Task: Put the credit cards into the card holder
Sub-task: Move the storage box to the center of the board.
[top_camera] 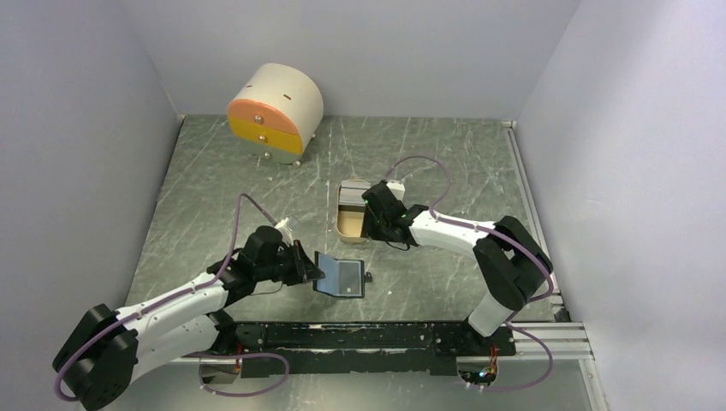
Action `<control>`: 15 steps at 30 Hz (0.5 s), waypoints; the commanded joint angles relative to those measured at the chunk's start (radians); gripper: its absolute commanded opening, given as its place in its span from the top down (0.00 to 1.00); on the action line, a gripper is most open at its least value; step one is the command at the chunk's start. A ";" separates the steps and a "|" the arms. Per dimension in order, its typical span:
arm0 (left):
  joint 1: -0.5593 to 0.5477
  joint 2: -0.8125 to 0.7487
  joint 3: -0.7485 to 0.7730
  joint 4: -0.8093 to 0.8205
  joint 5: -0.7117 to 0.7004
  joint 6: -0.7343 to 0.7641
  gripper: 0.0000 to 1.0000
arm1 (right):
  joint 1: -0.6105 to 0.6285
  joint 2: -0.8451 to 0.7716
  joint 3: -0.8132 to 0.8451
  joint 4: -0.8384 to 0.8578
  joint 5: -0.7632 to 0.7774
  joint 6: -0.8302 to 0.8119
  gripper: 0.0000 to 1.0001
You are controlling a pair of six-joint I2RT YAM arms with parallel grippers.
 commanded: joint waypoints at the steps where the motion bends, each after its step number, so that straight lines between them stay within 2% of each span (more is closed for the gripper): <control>1: -0.008 -0.019 -0.021 0.037 0.000 -0.010 0.91 | 0.007 -0.041 0.020 -0.116 0.048 -0.034 0.39; 6: -0.008 -0.021 -0.036 0.051 0.007 -0.019 0.91 | 0.007 -0.136 0.017 -0.138 0.114 -0.099 0.23; 8: -0.008 -0.018 -0.036 0.053 0.000 -0.018 0.91 | 0.007 -0.177 0.007 -0.089 0.095 -0.185 0.18; 9: -0.008 -0.013 -0.036 0.057 0.000 -0.018 0.91 | 0.006 -0.190 0.005 -0.068 0.099 -0.216 0.03; 10: -0.007 -0.007 -0.034 0.061 0.003 -0.018 0.91 | 0.006 -0.195 0.011 -0.056 0.108 -0.247 0.00; 15: -0.007 0.006 -0.033 0.075 0.015 -0.024 0.91 | 0.002 -0.105 0.124 -0.029 0.075 -0.590 0.02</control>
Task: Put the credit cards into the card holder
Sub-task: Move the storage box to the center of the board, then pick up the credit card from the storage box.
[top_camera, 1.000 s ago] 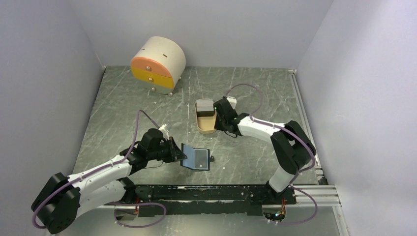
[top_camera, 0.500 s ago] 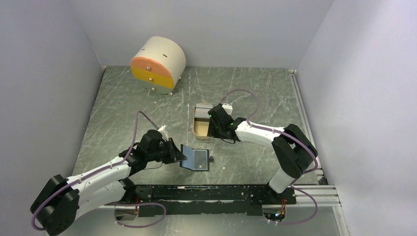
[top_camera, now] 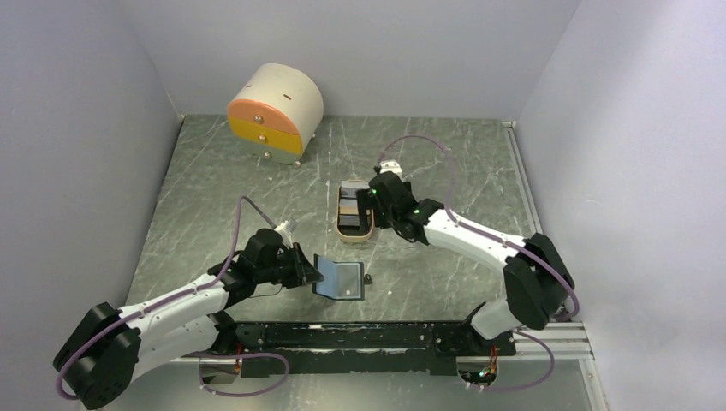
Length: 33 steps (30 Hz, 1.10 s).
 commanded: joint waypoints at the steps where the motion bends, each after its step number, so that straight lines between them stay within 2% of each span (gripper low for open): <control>1: -0.008 0.005 0.000 0.053 0.016 -0.013 0.91 | 0.000 0.096 0.123 0.029 -0.004 -0.383 0.02; 5: -0.008 0.003 0.010 0.036 0.015 -0.009 0.91 | -0.014 0.142 0.161 0.081 -0.095 -0.625 0.02; 9: -0.008 -0.022 0.006 0.018 0.006 -0.013 0.91 | -0.025 0.130 0.117 0.133 -0.296 -0.916 0.02; 14: -0.008 -0.044 0.003 0.006 -0.005 -0.016 0.91 | -0.024 0.113 0.071 0.169 -0.387 -1.171 0.00; 24: -0.008 -0.016 0.028 -0.006 -0.011 -0.006 0.91 | -0.014 0.241 0.106 0.156 -0.415 -1.344 0.01; 29: -0.007 -0.004 0.026 0.000 -0.014 -0.010 0.91 | -0.001 0.275 0.075 0.257 -0.377 -1.393 0.03; 33: -0.008 0.007 0.027 0.008 -0.014 -0.012 0.91 | 0.019 0.296 0.061 0.333 -0.289 -1.396 0.10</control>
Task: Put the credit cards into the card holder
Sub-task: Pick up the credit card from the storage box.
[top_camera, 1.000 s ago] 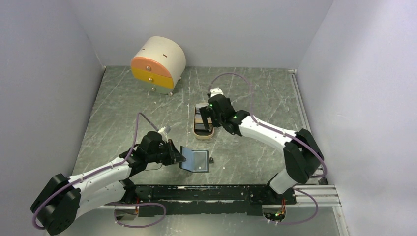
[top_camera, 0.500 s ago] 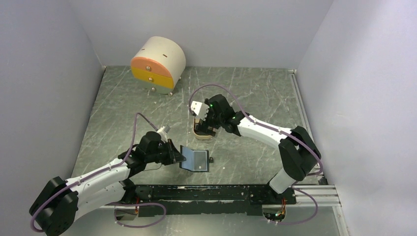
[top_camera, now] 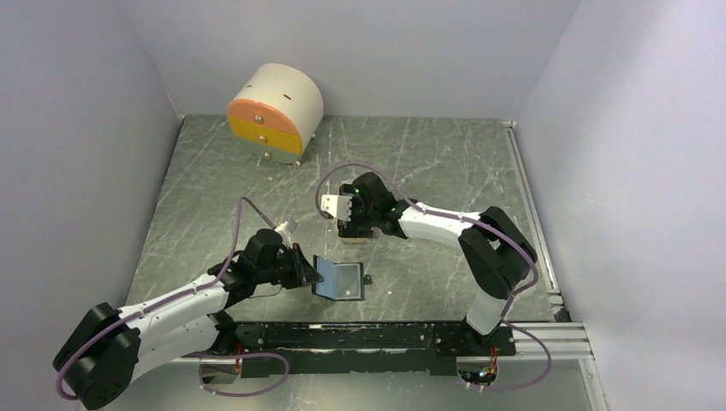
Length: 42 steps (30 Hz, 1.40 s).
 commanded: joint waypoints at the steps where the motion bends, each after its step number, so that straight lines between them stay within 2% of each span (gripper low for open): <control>1: -0.007 0.014 0.027 0.026 -0.014 0.000 0.91 | 0.022 0.018 -0.024 0.138 0.099 -0.041 0.13; 6: -0.008 0.035 0.027 0.042 -0.008 -0.003 0.91 | 0.024 -0.003 -0.079 0.244 0.140 -0.038 0.24; 17: -0.007 0.030 0.018 0.053 -0.006 -0.011 0.91 | 0.025 -0.018 -0.101 0.354 0.204 -0.011 0.35; 27: -0.007 0.032 0.015 0.050 -0.008 -0.009 0.91 | -0.007 0.032 -0.036 0.353 0.168 0.045 0.37; 33: -0.007 0.048 0.014 0.065 -0.001 -0.009 0.91 | -0.031 0.062 0.026 0.335 0.148 0.064 0.44; 37: -0.008 0.058 0.014 0.074 0.002 -0.008 0.91 | -0.040 0.063 0.033 0.323 0.115 0.066 0.41; 40: -0.008 0.062 0.015 0.077 0.004 -0.008 0.91 | -0.044 0.069 0.040 0.297 0.095 0.059 0.34; 42: -0.007 0.063 0.014 0.078 0.006 -0.008 0.91 | -0.044 0.067 0.042 0.267 0.066 0.051 0.24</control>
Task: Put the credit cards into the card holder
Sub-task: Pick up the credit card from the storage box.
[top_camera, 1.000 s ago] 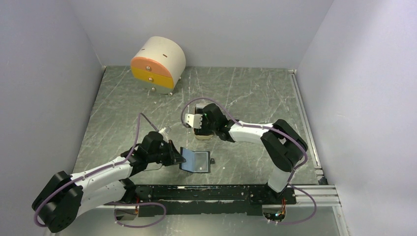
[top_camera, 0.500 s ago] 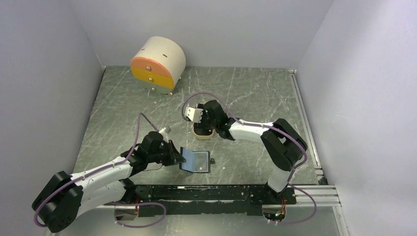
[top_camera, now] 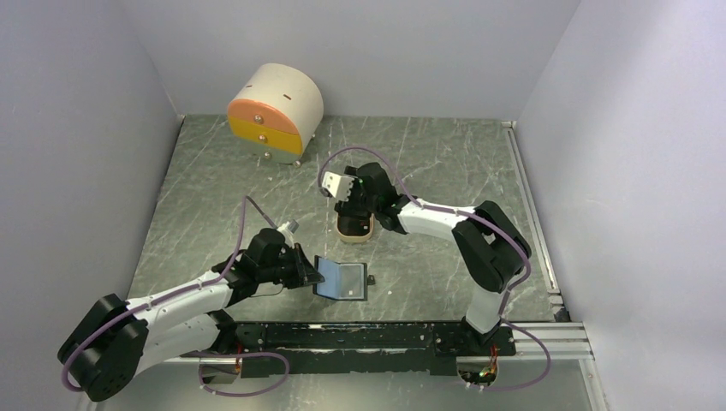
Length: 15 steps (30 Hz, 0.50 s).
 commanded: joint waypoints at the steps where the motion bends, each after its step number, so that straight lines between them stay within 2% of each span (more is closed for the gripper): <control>1: -0.007 0.001 0.014 0.037 0.004 -0.002 0.91 | -0.006 0.007 0.027 -0.042 -0.071 -0.007 0.07; 2: -0.008 -0.001 0.013 0.038 0.002 -0.004 0.91 | -0.005 0.000 0.024 -0.053 -0.086 -0.006 0.00; 8: -0.007 0.000 0.013 0.040 0.005 -0.005 0.91 | -0.007 -0.032 0.029 -0.086 -0.141 0.017 0.00; 15: -0.008 -0.012 0.010 0.034 0.005 -0.007 0.91 | -0.016 0.029 0.084 -0.188 -0.122 -0.032 0.01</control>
